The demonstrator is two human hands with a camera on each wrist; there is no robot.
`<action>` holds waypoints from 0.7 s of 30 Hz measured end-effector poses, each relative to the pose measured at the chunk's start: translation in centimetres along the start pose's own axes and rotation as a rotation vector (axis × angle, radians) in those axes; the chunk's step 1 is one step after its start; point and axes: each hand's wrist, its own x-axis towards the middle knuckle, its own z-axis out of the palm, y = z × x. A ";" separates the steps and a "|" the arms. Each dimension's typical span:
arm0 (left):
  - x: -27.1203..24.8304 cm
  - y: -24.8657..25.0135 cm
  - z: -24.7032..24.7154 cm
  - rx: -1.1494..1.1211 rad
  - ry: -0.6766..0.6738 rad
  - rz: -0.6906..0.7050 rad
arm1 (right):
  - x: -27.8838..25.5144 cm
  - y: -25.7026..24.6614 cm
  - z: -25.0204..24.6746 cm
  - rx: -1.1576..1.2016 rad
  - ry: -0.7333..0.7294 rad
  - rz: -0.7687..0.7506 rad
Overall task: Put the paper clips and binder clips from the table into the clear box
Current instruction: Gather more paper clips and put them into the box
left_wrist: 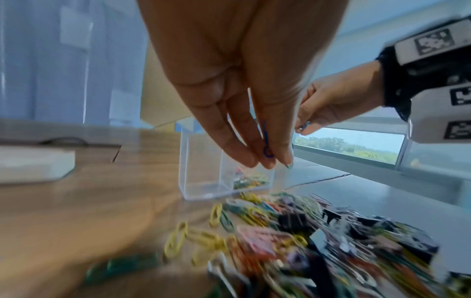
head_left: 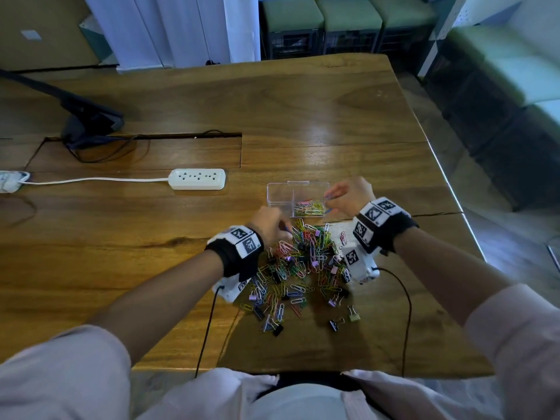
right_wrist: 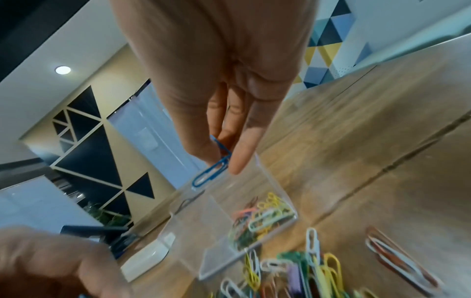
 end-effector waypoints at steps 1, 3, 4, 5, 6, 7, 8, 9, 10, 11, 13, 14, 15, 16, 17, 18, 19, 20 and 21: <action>0.6 0.4 -0.6 0.027 0.014 0.004 | 0.5 -0.4 -0.2 0.017 0.027 0.013; 1.8 1.1 -1.7 0.050 0.052 0.007 | 1.4 -1.0 -0.4 0.071 0.060 0.031; 2.5 1.2 -2.0 0.044 0.061 -0.002 | 1.7 -1.2 -0.4 0.090 0.074 0.033; 3.2 1.4 -2.4 0.038 0.061 -0.020 | 2.0 -1.3 -0.4 0.092 0.089 0.033; 3.8 1.5 -2.6 0.040 0.063 -0.034 | 2.1 -1.4 -0.3 0.075 0.099 0.033; 4.3 1.5 -2.7 0.048 0.062 -0.047 | 2.3 -1.5 -0.1 0.053 0.107 0.033; 4.8 1.5 -2.7 0.053 0.064 -0.048 | 2.4 -1.4 0.1 0.035 0.114 0.034; 5.1 1.6 -2.8 0.061 0.062 -0.048 | 2.6 -1.3 0.4 0.020 0.121 0.038; 5.3 1.7 -2.8 0.067 0.058 -0.044 | 2.8 -1.2 0.6 0.009 0.129 0.044; 5.5 1.8 -2.7 0.070 0.052 -0.039 | 2.9 -1.1 0.8 0.001 0.134 0.052; 6.0 1.9 -2.4 0.081 0.045 -0.035 | 3.2 -0.8 0.9 -0.004 0.126 0.063; 6.2 1.9 -2.2 0.083 0.047 -0.041 | 3.3 -0.7 1.0 0.002 0.117 0.062; 6.4 2.0 -2.0 0.081 0.050 -0.046 | 3.3 -0.6 1.0 0.014 0.112 0.059; 6.7 2.0 -1.9 0.072 0.057 -0.046 | 3.2 -0.4 1.0 0.021 0.110 0.055; 6.8 2.1 -1.8 0.064 0.066 -0.046 | 3.1 -0.2 1.0 0.015 0.110 0.046; 7.0 2.3 -1.8 0.051 0.084 -0.043 | 3.0 0.0 1.0 -0.003 0.115 0.034; 7.1 2.4 -1.8 0.037 0.105 -0.044 | 2.8 0.2 0.9 -0.024 0.126 0.022; 7.4 2.5 -1.7 0.021 0.126 -0.038 | 2.7 0.4 0.9 -0.046 0.137 0.010; 7.6 2.6 -1.7 0.011 0.136 -0.034 | 2.6 0.6 0.9 -0.075 0.144 -0.005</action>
